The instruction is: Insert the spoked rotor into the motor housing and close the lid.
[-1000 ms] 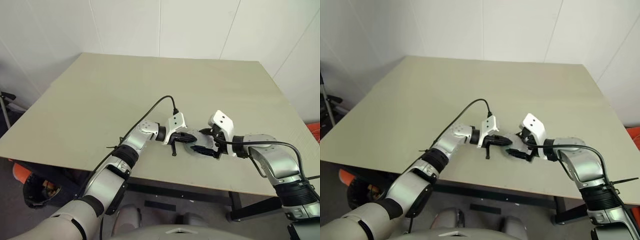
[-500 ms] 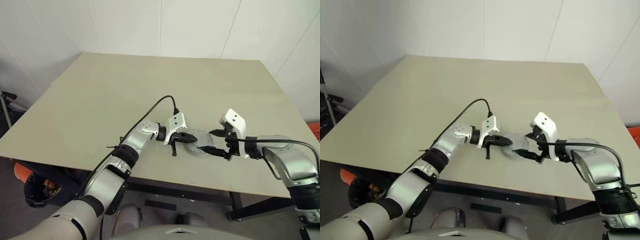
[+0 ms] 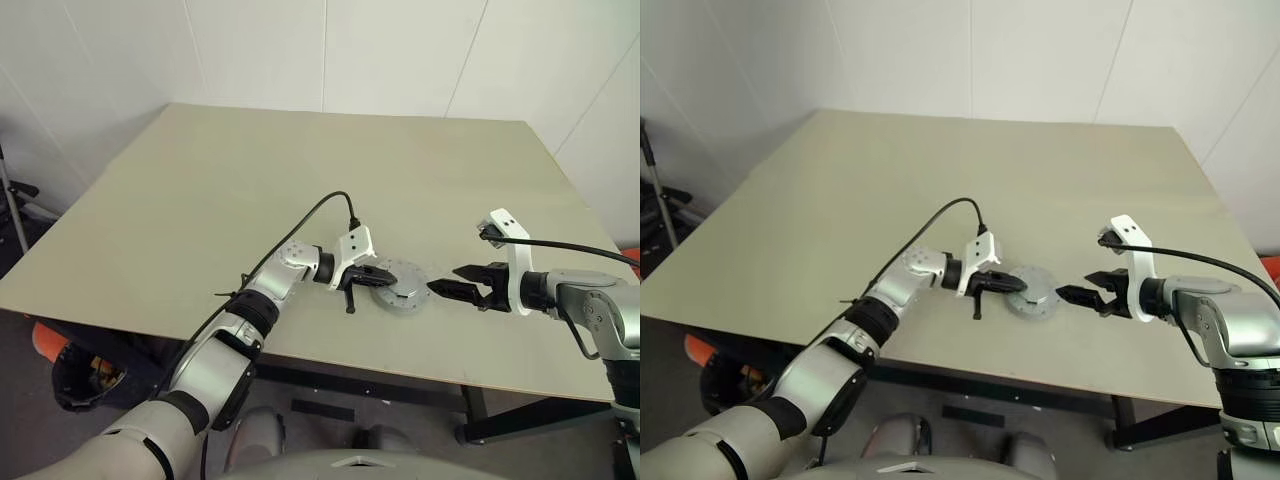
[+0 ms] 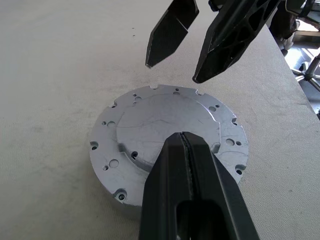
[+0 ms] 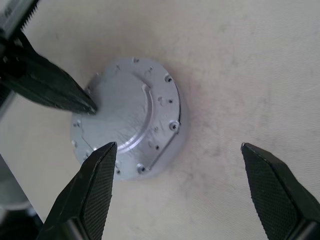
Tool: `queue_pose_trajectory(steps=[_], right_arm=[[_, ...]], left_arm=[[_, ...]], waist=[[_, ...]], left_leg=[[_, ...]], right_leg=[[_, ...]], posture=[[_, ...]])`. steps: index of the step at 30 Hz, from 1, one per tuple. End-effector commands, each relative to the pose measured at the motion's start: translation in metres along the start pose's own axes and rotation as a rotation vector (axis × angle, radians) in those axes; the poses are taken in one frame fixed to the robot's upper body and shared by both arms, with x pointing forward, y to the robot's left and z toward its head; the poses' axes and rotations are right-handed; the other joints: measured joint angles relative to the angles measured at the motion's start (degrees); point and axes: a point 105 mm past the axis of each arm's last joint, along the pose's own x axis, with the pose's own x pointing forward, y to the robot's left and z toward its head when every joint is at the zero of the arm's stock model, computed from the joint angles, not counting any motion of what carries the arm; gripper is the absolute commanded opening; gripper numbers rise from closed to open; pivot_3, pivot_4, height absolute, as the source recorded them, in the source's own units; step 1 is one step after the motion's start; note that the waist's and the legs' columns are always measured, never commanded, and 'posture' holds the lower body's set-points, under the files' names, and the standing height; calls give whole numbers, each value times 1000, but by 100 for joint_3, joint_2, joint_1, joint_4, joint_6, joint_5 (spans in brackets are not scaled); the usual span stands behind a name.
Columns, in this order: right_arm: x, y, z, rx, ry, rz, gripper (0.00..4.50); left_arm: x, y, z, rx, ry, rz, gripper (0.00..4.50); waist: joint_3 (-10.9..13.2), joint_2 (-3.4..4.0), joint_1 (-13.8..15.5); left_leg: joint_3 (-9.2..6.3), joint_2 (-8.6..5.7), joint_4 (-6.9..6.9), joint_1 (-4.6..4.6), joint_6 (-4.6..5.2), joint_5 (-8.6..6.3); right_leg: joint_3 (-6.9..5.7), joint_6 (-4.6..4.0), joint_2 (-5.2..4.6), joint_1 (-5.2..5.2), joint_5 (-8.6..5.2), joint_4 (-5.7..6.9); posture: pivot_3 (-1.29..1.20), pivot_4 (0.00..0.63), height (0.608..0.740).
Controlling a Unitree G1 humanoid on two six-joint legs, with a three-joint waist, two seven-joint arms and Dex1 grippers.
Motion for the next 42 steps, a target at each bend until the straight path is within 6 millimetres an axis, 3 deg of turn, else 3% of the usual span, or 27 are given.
queue_pose_trajectory(steps=[1,5,20,34,42], right_arm=[[-2,6,9,106,-42,27,4477],[5,8,8,256,-42,38,4477],[12,-3,-9,463,-1,32,4477],[14,30,-10,520,-3,317,4477],[24,23,-15,631,-67,319,4477]], left_arm=[[0,-3,-3,3,19,-16,0],[-2,-3,-5,-1,23,-16,0],[-2,-5,-6,-7,22,-19,0],[-4,-5,-6,-7,26,-19,0],[-6,-4,-6,-6,26,-15,0]], waist=[[-1,6,6],[-2,9,10],[-2,10,16],[-2,11,4],[-1,10,-12]], left_leg=[[1,0,1,0,0,0],[2,-1,3,-1,-7,4],[2,-1,-7,5,-36,20],[3,-1,-14,4,-42,24],[4,1,-18,10,-49,28]], right_leg=[[0,0,0,-2,0,1],[0,0,-2,-4,0,9],[0,0,-2,-1,-1,7],[0,0,-2,-5,-1,3],[0,29,-1,-7,-18,5]], posture=[[0,0,740],[0,0,740],[0,0,740],[0,0,740],[0,0,740]])
